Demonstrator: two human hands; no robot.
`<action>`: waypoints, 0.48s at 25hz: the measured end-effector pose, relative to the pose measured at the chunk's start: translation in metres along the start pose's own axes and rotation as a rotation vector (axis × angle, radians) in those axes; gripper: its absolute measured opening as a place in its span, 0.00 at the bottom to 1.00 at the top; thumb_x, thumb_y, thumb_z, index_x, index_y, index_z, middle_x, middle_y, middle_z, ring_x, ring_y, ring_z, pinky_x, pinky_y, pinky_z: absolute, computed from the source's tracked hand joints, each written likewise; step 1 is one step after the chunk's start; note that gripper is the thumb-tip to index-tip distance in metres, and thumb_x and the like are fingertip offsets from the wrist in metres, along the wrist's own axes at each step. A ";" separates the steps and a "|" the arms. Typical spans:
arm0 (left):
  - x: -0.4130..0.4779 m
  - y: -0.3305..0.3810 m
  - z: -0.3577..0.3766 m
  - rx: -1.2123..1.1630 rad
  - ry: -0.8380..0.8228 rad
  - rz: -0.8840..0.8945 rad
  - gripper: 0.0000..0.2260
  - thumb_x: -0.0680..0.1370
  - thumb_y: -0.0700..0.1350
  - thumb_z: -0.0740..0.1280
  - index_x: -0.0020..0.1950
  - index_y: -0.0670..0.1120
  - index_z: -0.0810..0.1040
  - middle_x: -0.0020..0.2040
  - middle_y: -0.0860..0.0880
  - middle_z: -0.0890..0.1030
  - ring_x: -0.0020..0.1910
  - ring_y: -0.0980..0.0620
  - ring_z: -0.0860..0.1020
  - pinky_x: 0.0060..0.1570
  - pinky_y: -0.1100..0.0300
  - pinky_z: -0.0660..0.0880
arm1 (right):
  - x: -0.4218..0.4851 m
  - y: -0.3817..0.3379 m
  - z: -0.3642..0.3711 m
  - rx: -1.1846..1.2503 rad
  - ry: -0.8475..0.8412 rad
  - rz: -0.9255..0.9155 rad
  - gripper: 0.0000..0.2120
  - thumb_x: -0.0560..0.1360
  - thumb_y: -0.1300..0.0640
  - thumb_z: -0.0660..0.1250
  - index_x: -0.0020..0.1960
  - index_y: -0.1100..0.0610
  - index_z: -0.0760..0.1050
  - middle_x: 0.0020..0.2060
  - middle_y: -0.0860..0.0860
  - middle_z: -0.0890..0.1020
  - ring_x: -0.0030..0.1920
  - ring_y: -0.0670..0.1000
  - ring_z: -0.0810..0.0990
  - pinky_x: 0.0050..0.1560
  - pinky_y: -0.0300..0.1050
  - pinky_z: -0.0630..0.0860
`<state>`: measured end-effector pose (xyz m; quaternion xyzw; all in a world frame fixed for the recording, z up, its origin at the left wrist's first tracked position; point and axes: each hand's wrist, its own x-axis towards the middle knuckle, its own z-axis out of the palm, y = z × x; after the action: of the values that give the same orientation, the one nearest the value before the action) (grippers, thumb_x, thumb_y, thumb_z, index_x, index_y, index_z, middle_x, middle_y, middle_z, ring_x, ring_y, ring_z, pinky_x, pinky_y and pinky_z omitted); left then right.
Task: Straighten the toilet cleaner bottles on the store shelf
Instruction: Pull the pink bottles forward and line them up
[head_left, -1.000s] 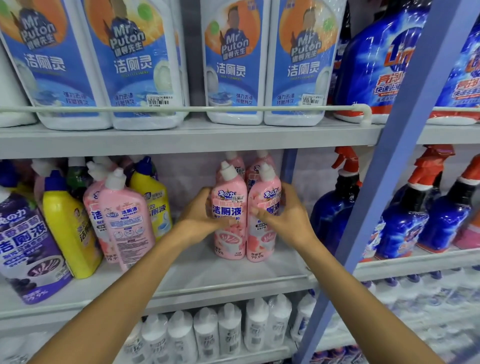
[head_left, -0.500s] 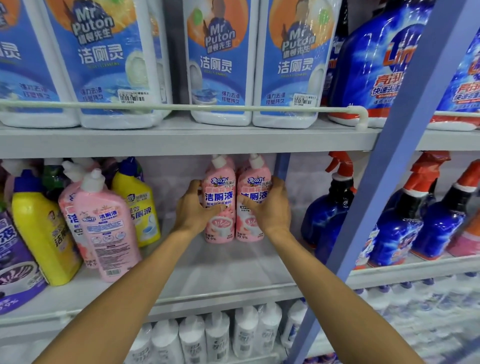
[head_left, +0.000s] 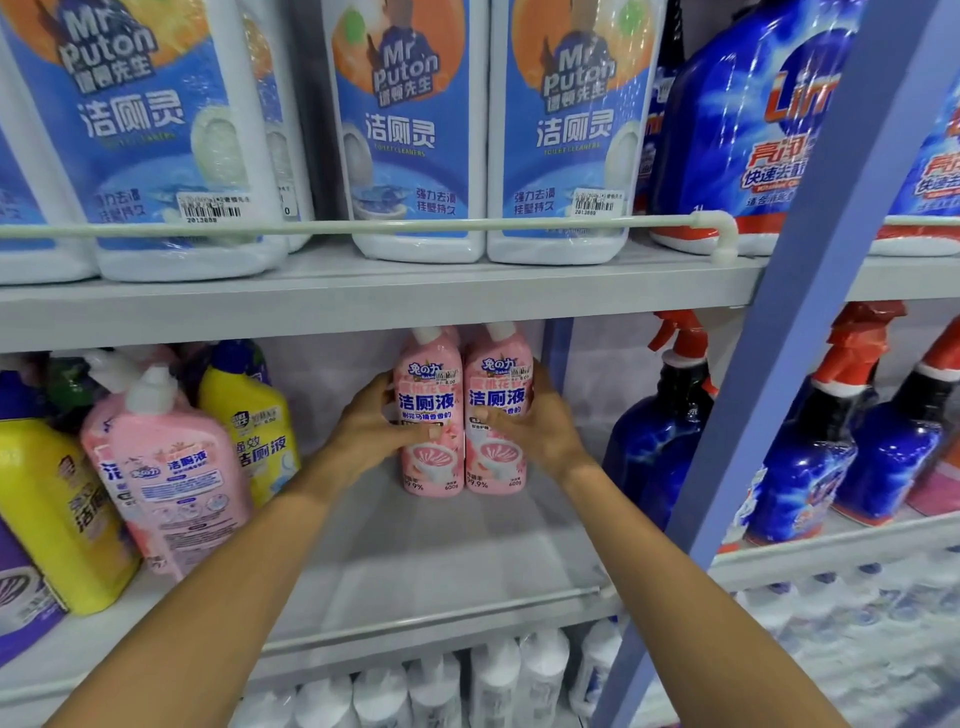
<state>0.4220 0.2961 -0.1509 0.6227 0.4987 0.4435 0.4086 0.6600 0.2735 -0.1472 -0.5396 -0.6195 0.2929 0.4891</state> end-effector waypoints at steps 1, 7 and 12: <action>0.001 -0.001 0.001 -0.008 -0.004 0.007 0.36 0.61 0.43 0.85 0.66 0.52 0.75 0.60 0.54 0.83 0.59 0.53 0.82 0.56 0.42 0.81 | 0.001 0.000 0.000 -0.010 0.008 0.005 0.33 0.65 0.49 0.83 0.64 0.44 0.69 0.55 0.45 0.85 0.53 0.46 0.85 0.53 0.51 0.84; 0.007 0.000 0.011 0.028 -0.002 0.040 0.35 0.64 0.45 0.84 0.68 0.53 0.74 0.62 0.55 0.82 0.60 0.55 0.81 0.60 0.45 0.80 | 0.004 -0.001 -0.003 -0.055 0.050 -0.020 0.31 0.68 0.51 0.81 0.65 0.49 0.70 0.54 0.46 0.84 0.50 0.43 0.84 0.47 0.35 0.81; 0.006 -0.007 0.019 0.037 0.039 0.058 0.37 0.59 0.57 0.80 0.67 0.57 0.75 0.62 0.56 0.83 0.62 0.54 0.80 0.60 0.45 0.80 | 0.005 0.007 0.000 -0.046 0.089 -0.017 0.32 0.68 0.52 0.80 0.68 0.53 0.70 0.56 0.49 0.84 0.52 0.47 0.85 0.52 0.45 0.84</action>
<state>0.4392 0.3014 -0.1617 0.6354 0.4965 0.4580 0.3741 0.6624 0.2804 -0.1516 -0.5581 -0.6082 0.2499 0.5061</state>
